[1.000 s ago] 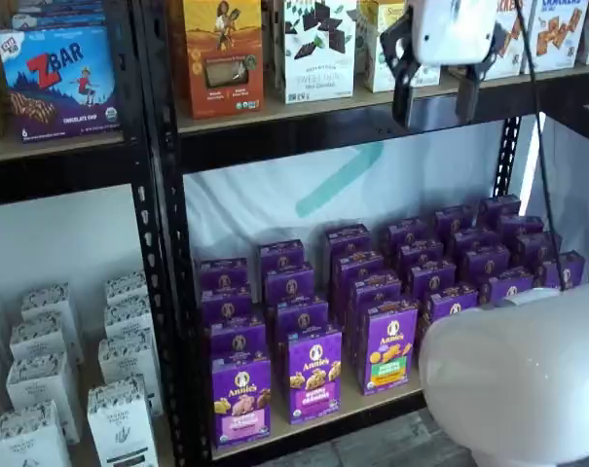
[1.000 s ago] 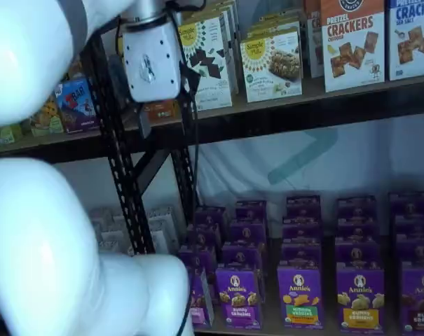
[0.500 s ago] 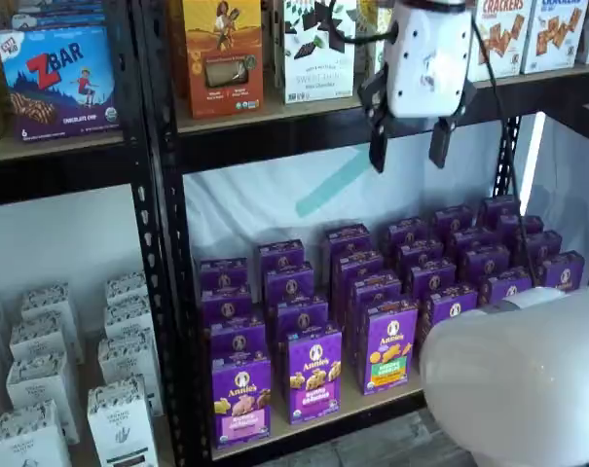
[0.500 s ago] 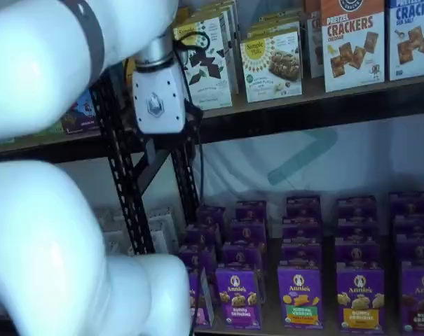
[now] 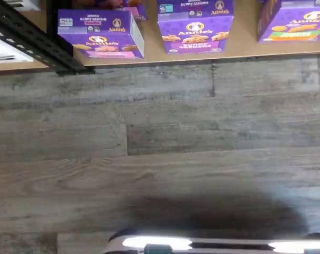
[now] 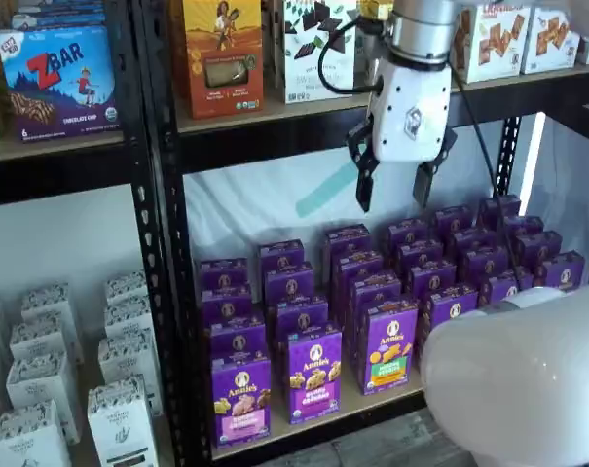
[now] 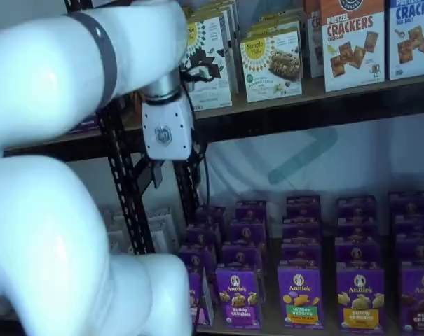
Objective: Pick up the purple box with a pink patch in the middle, on the bottom shelf, the first box from the left
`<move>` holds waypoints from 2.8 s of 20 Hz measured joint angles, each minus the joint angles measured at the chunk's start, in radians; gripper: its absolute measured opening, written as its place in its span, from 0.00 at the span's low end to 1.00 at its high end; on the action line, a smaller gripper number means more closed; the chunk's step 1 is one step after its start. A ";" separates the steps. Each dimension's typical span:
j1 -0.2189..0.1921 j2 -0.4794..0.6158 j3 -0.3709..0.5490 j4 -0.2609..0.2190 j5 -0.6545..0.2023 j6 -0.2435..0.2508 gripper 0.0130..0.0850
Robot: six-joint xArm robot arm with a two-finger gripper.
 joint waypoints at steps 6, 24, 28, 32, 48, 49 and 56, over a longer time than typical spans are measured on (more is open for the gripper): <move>0.016 -0.002 0.096 0.019 -0.125 0.000 1.00; 0.088 0.121 0.303 0.000 -0.432 0.050 1.00; 0.109 0.175 0.334 0.015 -0.519 0.055 1.00; 0.138 0.232 0.355 0.003 -0.601 0.084 1.00; 0.230 0.456 0.377 -0.005 -0.862 0.164 1.00; 0.234 0.470 0.376 -0.005 -0.874 0.167 1.00; 0.255 0.560 0.357 -0.022 -0.946 0.199 1.00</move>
